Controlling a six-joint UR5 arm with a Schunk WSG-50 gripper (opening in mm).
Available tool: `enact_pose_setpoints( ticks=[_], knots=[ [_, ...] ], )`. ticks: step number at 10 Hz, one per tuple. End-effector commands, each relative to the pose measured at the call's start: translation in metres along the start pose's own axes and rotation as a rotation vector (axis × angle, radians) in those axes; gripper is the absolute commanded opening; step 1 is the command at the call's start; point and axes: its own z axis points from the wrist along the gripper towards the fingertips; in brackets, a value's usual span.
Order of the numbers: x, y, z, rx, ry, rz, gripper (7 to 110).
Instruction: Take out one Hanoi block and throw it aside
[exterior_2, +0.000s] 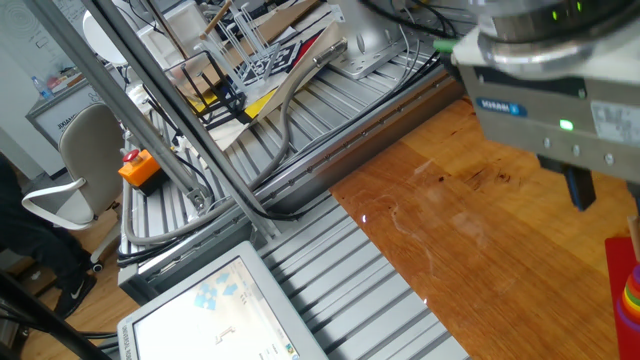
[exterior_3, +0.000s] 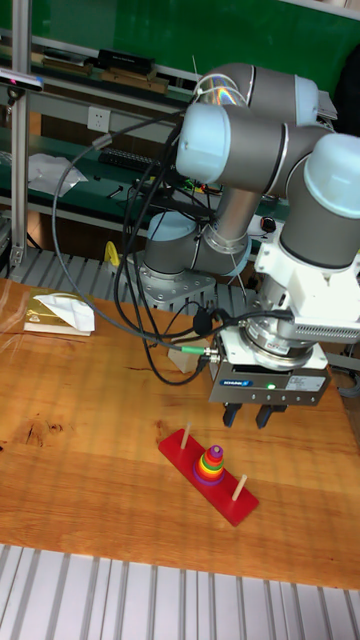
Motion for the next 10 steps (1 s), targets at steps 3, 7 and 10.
enact_pose_setpoints(
  ticks=[3,7,10],
  knots=[
    [0.002,-0.004,0.027,-0.007,-0.013,-0.022,44],
    [0.01,-0.006,0.047,0.008,-0.04,-0.011,44],
    [0.019,-0.005,0.057,0.004,-0.056,-0.011,44]
  ],
)
